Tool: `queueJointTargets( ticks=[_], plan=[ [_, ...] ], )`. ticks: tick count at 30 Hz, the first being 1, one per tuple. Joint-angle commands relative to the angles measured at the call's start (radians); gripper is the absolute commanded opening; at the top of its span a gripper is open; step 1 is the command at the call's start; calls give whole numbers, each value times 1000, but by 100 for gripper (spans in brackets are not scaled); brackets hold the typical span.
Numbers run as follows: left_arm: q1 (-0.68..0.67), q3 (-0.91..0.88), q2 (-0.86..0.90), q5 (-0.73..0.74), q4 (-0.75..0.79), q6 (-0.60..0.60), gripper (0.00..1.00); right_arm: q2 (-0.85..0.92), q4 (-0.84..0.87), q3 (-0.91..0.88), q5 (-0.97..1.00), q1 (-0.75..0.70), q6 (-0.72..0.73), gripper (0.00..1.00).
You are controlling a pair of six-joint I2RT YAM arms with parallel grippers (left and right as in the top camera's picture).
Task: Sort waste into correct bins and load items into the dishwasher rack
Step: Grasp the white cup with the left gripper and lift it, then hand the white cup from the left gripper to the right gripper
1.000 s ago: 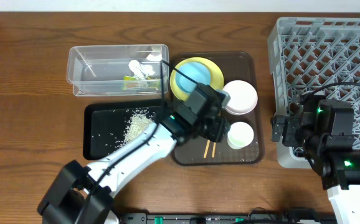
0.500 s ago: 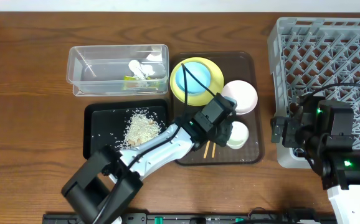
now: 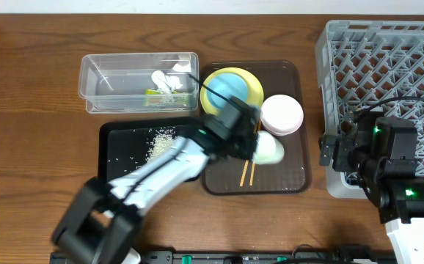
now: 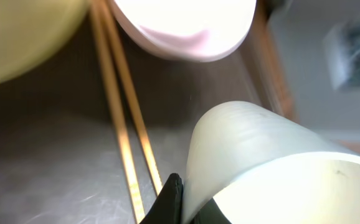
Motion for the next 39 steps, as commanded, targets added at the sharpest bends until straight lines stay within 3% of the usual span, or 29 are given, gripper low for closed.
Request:
queueJointTargets(
  ticks=[1, 4, 8, 11, 14, 21, 29, 35, 39],
  plan=[
    [133, 5, -71, 233, 21, -89, 6, -2, 19, 17, -22, 13, 2, 99],
    [254, 5, -74, 442, 103, -163, 6, 14, 24, 17, -176, 13, -25, 99],
    [365, 5, -65, 654, 207, -253, 6, 70, 20, 16, -636, 14, -262, 99],
    [388, 5, -64, 782, 239, -267, 6, 129, 8, 16, -915, 15, -419, 99],
    [382, 4, -64, 852, 243, -270, 6, 185, 19, 16, -1062, 23, -500, 99],
    [328, 4, -64, 912, 244, -289, 6, 270, 153, 16, -1113, 54, -510, 99],
    [299, 4, -64, 985, 243, -290, 6, 272, 327, 16, -1207, 54, -510, 88],
    [298, 4, -64, 1005, 243, -297, 6, 272, 364, 16, -1277, 54, -511, 85],
    [298, 4, -64, 1007, 243, -315, 6, 272, 388, 16, -1276, 54, -511, 77]
  ],
)
